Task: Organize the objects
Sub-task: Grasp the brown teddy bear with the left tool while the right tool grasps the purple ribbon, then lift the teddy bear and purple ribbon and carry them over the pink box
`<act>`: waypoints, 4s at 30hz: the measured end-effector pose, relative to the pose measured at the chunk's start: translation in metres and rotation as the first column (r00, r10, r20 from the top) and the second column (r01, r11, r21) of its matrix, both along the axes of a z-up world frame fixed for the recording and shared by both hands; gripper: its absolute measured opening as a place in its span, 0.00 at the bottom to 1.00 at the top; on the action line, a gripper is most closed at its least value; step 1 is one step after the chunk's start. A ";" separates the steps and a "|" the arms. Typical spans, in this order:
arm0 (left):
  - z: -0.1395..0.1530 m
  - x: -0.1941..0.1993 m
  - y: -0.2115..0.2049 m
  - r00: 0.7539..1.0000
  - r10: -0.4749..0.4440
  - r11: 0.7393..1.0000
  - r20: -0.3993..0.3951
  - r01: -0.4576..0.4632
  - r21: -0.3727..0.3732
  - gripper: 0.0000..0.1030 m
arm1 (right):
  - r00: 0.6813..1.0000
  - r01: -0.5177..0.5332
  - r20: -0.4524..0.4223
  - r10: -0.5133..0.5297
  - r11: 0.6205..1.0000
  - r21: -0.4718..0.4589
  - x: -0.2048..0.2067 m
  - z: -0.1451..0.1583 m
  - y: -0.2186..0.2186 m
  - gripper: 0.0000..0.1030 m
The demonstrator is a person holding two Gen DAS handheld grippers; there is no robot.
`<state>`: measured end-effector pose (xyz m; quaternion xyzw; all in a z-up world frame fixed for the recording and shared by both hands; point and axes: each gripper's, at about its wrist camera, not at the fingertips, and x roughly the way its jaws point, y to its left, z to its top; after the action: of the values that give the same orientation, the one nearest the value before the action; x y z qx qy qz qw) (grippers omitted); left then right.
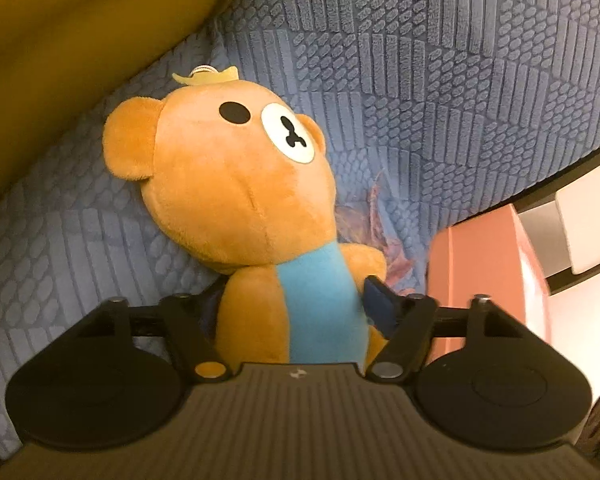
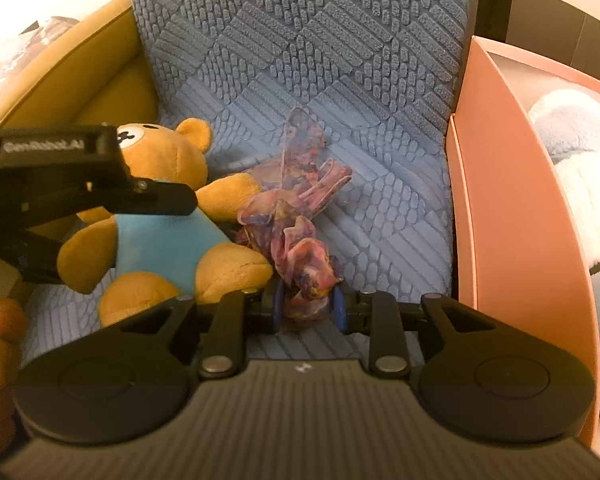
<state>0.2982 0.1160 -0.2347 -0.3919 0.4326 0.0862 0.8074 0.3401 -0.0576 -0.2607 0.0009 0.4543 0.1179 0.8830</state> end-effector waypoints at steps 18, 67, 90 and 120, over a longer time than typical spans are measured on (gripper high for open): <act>0.044 -0.020 0.011 0.988 -0.107 0.976 0.107 0.084 0.199 0.58 | 0.998 -0.053 0.037 0.053 0.998 -0.020 0.004 0.005 0.006 0.63; 0.069 -0.043 -0.038 0.961 -0.260 0.952 0.094 0.238 0.194 0.57 | 0.996 0.074 0.039 -0.076 0.996 0.045 -0.036 0.048 -0.036 0.10; 0.195 -0.127 -0.113 0.930 -0.337 0.925 0.143 0.299 0.236 0.57 | 0.985 0.148 0.064 -0.160 0.977 0.153 -0.140 0.175 -0.097 0.10; 0.261 -0.044 -0.269 0.833 -0.522 0.835 0.184 0.455 0.309 0.57 | 0.935 0.290 0.141 -0.326 0.930 0.227 -0.155 0.228 -0.246 0.12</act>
<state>0.2542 -0.1534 0.0259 -0.1689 0.3943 -0.1223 0.8950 0.1855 -0.3034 -0.0331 0.1517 0.3541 0.0228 0.9225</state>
